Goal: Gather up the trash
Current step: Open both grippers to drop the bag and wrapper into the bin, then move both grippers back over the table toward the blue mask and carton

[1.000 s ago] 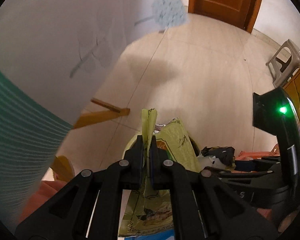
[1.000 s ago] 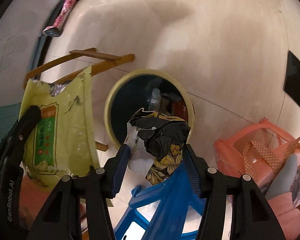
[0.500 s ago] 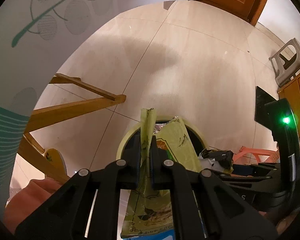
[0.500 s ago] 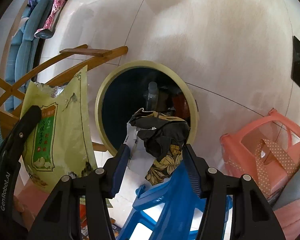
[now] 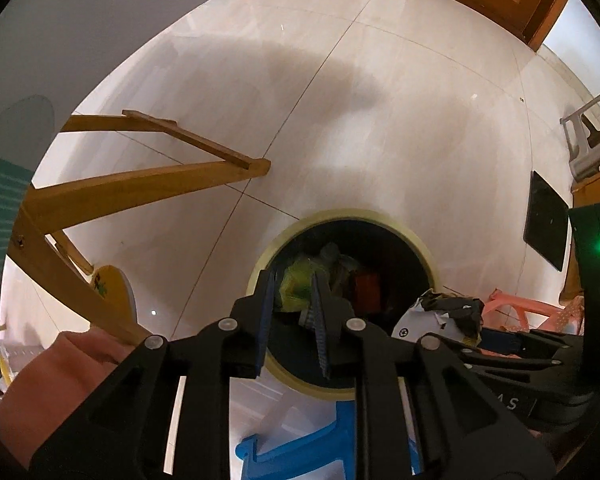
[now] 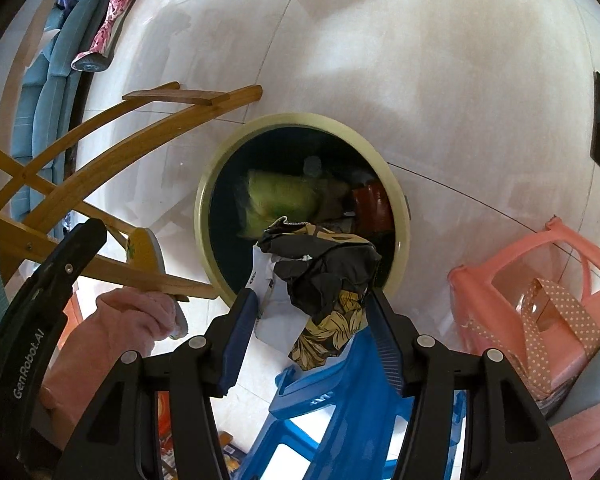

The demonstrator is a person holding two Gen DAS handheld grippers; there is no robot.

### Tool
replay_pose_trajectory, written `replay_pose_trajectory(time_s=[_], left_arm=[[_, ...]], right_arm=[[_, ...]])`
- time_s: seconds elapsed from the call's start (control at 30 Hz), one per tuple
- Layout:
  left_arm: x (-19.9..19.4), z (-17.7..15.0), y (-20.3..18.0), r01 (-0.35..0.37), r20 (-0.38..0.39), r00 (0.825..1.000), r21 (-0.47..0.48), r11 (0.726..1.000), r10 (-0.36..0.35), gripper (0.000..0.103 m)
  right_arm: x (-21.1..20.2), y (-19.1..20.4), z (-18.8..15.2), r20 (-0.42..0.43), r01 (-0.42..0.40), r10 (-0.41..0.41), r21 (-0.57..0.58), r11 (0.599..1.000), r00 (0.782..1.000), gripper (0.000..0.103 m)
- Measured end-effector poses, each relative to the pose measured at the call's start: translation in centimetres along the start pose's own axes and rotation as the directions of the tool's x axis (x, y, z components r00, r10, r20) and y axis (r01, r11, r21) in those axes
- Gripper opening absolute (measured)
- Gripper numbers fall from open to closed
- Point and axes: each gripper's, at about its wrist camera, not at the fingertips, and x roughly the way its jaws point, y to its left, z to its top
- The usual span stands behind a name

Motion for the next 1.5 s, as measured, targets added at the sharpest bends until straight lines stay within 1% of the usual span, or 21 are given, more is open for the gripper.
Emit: replay_pose_trajectory(time_s=[0.17, 0.27, 0.3, 0.33, 0.37, 0.4, 0.43, 0.5, 0.67, 0.73, 0.83, 0.93, 1.03, 1.17, 1.23, 1.27, 1.33, 1.4, 1.5], left_arm=[[-0.2, 0.0, 0.6, 0.003, -0.008, 1.0, -0.008, 1.0, -0.003, 0.016], [-0.9, -0.2, 0.1, 0.004, -0.016, 1.0, -0.016, 1.0, -0.004, 0.016], [-1.0, -0.3, 0.2, 0.005, -0.018, 1.0, -0.022, 1.0, -0.005, 0.016], [-1.2, -0.4, 0.0, 0.006, -0.019, 1.0, -0.027, 1.0, -0.007, 0.016], [-1.4, -0.4, 0.0, 0.006, -0.02, 1.0, -0.032, 0.999, -0.006, 0.016], [-1.7, -0.5, -0.1, 0.005, -0.021, 1.0, -0.036, 0.999, -0.006, 0.016], [-1.9, -0.5, -0.1, 0.008, -0.022, 1.0, -0.041, 0.999, -0.009, 0.016], [-2.5, -0.4, -0.2, 0.012, -0.025, 1.0, -0.052, 0.999, -0.013, 0.016], [-4.7, -0.8, -0.1, 0.049, -0.044, 0.998, -0.098, 0.994, -0.054, 0.016], [-5.7, -1.2, -0.2, 0.069, -0.06, 0.995, -0.109, 0.992, -0.076, 0.016], [-7.2, -1.7, -0.6, 0.08, -0.085, 0.992, -0.113, 0.99, -0.09, 0.016], [-9.7, -2.5, -0.7, 0.093, -0.11, 0.988, -0.113, 0.989, -0.106, 0.016], [-12.6, -2.8, -0.5, 0.11, -0.12, 0.985, -0.098, 0.989, -0.121, 0.016], [-17.0, -3.2, -0.7, 0.145, -0.109, 0.983, -0.055, 0.988, -0.15, 0.016], [-19.6, -3.5, -0.8, 0.165, -0.101, 0.981, -0.026, 0.986, -0.166, 0.016], [-20.9, -3.6, -0.8, 0.18, -0.092, 0.979, -0.012, 0.984, -0.18, 0.016], [-23.7, -3.8, -0.7, 0.186, -0.057, 0.981, 0.024, 0.982, -0.184, 0.016], [-26.6, -3.8, -0.5, 0.178, -0.009, 0.984, 0.055, 0.982, -0.178, 0.016], [-30.0, -3.7, 0.3, 0.16, 0.04, 0.986, 0.071, 0.985, -0.163, 0.016]], right_arm=[[-0.1, 0.4, -0.1, 0.001, 0.0, 0.0, -0.013, 1.0, 1.0, 0.057], [-0.1, 0.7, 0.1, 0.003, -0.004, 0.004, -0.01, 1.0, 1.0, 0.062], [-0.2, 0.7, 0.1, -0.001, -0.011, 0.011, -0.004, 1.0, 1.0, 0.064], [-0.2, 0.8, 0.2, -0.003, -0.017, 0.017, 0.001, 1.0, 1.0, 0.07], [-0.2, 0.8, 0.2, -0.003, -0.019, 0.019, 0.005, 1.0, 1.0, 0.074], [-0.5, 0.9, 0.2, 0.001, -0.026, 0.026, 0.007, 1.0, 1.0, 0.08], [-0.8, 1.1, 0.2, 0.005, -0.033, 0.033, 0.005, 0.999, 0.999, 0.081], [-1.5, 1.5, 0.2, 0.019, -0.027, 0.027, -0.009, 1.0, 0.999, 0.081], [-3.5, 2.3, -0.2, 0.045, -0.005, 0.007, -0.038, 0.999, 0.999, 0.081], [-4.7, 2.7, -0.6, 0.051, 0.025, -0.022, -0.053, 0.998, 0.998, 0.081], [-6.5, 3.1, -1.4, 0.051, 0.079, -0.075, -0.071, 0.994, 0.996, 0.081], [-9.0, 3.6, -2.6, 0.046, 0.116, -0.113, -0.086, 0.989, 0.993, 0.081], [-11.9, 3.9, -4.5, 0.039, 0.142, -0.138, -0.108, 0.984, 0.99, 0.081], [-16.1, 5.0, -7.3, 0.057, 0.147, -0.141, -0.14, 0.979, 0.988, 0.081], [-18.8, 5.8, -8.7, 0.079, 0.14, -0.128, -0.166, 0.976, 0.989, 0.081], [-20.0, 6.2, -9.2, 0.089, 0.136, -0.122, -0.176, 0.975, 0.989, 0.081], [-22.7, 7.1, -10.5, 0.117, 0.123, -0.101, -0.196, 0.973, 0.988, 0.081], [-25.3, 8.5, -11.7, 0.146, 0.11, -0.079, -0.219, 0.969, 0.986, 0.081], [-28.6, 10.3, -12.9, 0.189, 0.108, -0.06, -0.256, 0.961, 0.98, 0.081]])
